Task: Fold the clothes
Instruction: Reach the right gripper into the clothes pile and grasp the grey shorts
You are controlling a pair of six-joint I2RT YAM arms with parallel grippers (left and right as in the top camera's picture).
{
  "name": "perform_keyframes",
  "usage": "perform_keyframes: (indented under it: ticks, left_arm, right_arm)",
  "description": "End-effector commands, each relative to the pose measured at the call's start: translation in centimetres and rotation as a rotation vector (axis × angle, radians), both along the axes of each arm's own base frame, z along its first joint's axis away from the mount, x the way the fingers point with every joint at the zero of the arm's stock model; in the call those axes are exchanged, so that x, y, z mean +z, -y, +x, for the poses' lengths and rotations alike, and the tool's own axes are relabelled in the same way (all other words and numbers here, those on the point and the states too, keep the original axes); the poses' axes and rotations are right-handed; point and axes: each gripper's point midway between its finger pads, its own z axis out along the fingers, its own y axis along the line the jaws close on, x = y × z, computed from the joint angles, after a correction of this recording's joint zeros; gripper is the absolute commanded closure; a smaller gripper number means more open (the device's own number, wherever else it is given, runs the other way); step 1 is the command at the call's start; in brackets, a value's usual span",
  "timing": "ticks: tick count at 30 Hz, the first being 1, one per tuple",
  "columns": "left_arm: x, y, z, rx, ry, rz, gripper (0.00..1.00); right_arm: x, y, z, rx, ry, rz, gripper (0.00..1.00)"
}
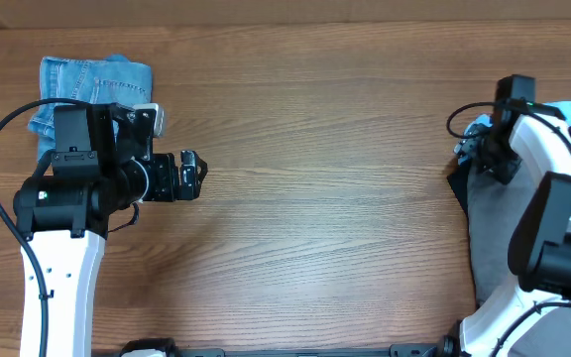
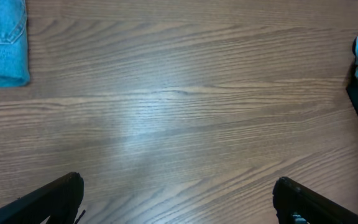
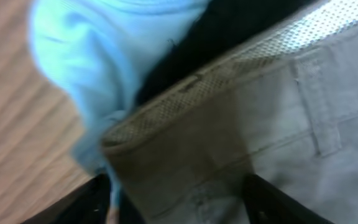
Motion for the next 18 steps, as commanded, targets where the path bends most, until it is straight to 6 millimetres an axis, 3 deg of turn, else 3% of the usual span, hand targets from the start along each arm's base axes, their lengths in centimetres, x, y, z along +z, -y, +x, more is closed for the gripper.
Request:
perform_keyframes:
  ticks: [1,3,5,9,12,18]
  left_arm:
    - [0.4,0.2,-0.1,-0.014,0.003,-0.001,0.0]
    - [0.4,0.2,-0.2,-0.014,-0.001,-0.002,0.0]
    - [0.4,0.2,-0.2,-0.014,-0.001,-0.002,0.0]
    - [0.4,0.2,-0.2,-0.014,-0.001,-0.002,0.0]
    - [0.4,0.2,-0.2,-0.015,-0.001,-0.001,0.0]
    - [0.4,0.2,-0.2,-0.015,-0.001,-0.001,0.0]
  right_arm:
    - [0.9,2.6,-0.3,-0.053,-0.021,-0.139,0.38]
    - [1.0,2.7,-0.3,-0.066,-0.016,-0.144,0.45]
    - [1.0,2.6,-0.3,-0.068,-0.015,-0.141,0.64]
    - [1.6,2.6,0.1,-0.068,0.001,-0.136,0.88]
    - [2.9,2.2,0.6,-0.065,0.031,-0.114,0.9]
    - [7.4,2.4,1.0,-0.073,0.099,-0.123,0.91]
